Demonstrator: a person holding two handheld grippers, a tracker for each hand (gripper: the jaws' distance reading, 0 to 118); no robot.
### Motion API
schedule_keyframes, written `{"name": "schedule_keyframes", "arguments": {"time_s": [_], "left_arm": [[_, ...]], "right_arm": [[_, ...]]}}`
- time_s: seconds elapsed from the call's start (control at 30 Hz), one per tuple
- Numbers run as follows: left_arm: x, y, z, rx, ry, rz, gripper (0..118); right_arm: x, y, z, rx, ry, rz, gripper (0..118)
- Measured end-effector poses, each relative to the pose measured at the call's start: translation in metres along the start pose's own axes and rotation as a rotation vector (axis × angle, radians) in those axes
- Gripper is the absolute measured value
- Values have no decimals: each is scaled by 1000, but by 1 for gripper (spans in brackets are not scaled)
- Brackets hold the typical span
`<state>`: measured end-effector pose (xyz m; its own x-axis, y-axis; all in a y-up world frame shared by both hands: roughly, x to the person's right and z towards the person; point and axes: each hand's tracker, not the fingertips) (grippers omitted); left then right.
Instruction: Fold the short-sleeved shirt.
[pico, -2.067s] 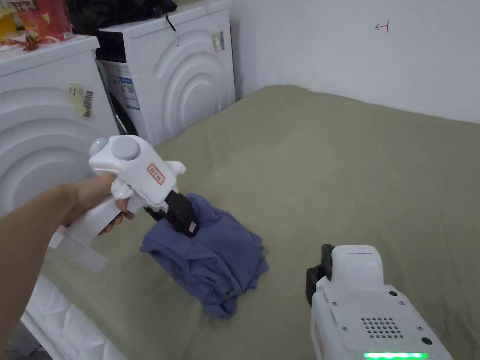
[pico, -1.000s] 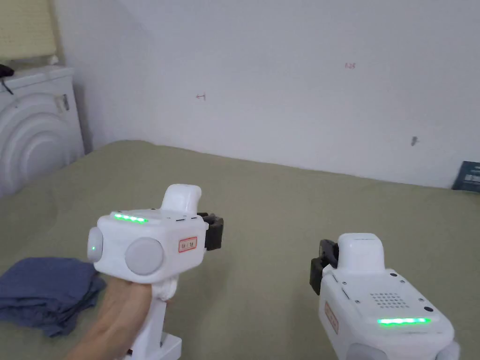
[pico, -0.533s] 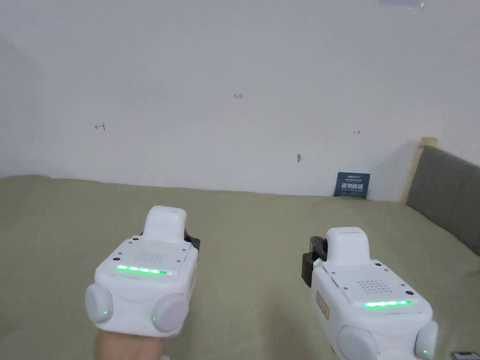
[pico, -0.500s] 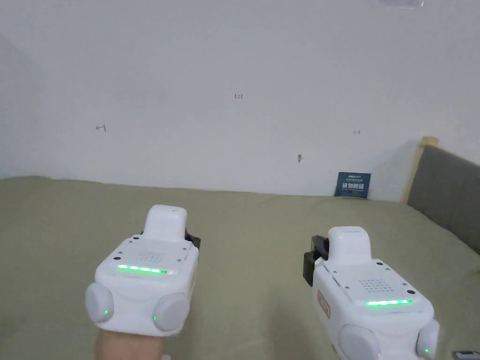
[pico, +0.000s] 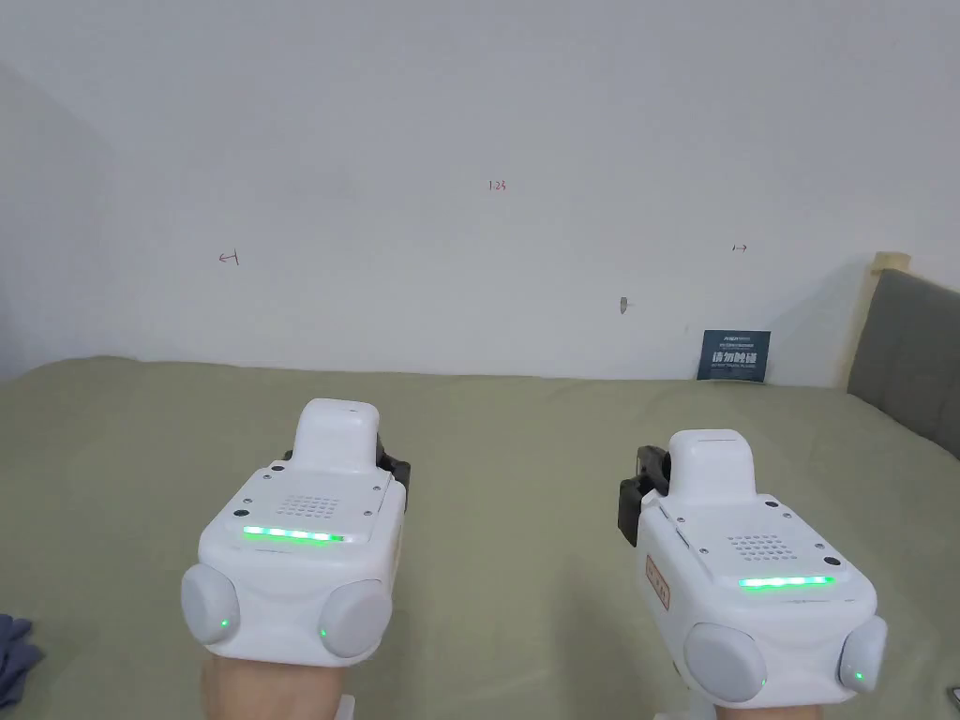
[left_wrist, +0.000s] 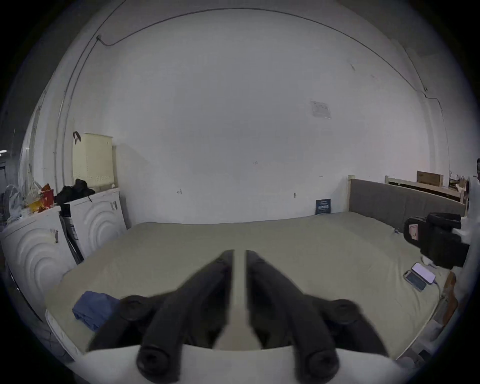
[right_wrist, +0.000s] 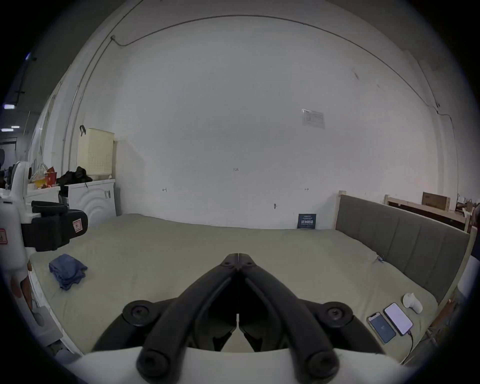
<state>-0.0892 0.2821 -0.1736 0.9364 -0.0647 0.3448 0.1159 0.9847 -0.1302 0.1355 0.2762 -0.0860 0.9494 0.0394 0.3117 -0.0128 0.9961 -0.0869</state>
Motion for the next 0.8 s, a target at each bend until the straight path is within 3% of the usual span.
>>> {"name": "schedule_keyframes", "arguments": {"time_s": [0.03, 0.07, 0.1, 0.17, 0.27, 0.8], "left_arm": [[2, 0, -1, 5, 42, -28, 107], [1, -1, -3, 3, 28, -18, 118], [-1, 0, -7, -12, 32, -6, 118], [-3, 3, -4, 4, 23, 0, 118], [-4, -2, -3, 13, 36, 10, 118], [-3, -4, 2, 18, 30, 2, 118]], "right_arm": [[0, 0, 0, 13, -7, -8, 74], [1, 0, 0, 19, -9, -14, 114], [3, 2, -2, 1, -5, -24, 118], [4, 1, 1, 10, 28, -20, 118], [1, 2, 6, 18, -9, 23, 118], [-3, 3, 2, 18, -1, 11, 118]]}}
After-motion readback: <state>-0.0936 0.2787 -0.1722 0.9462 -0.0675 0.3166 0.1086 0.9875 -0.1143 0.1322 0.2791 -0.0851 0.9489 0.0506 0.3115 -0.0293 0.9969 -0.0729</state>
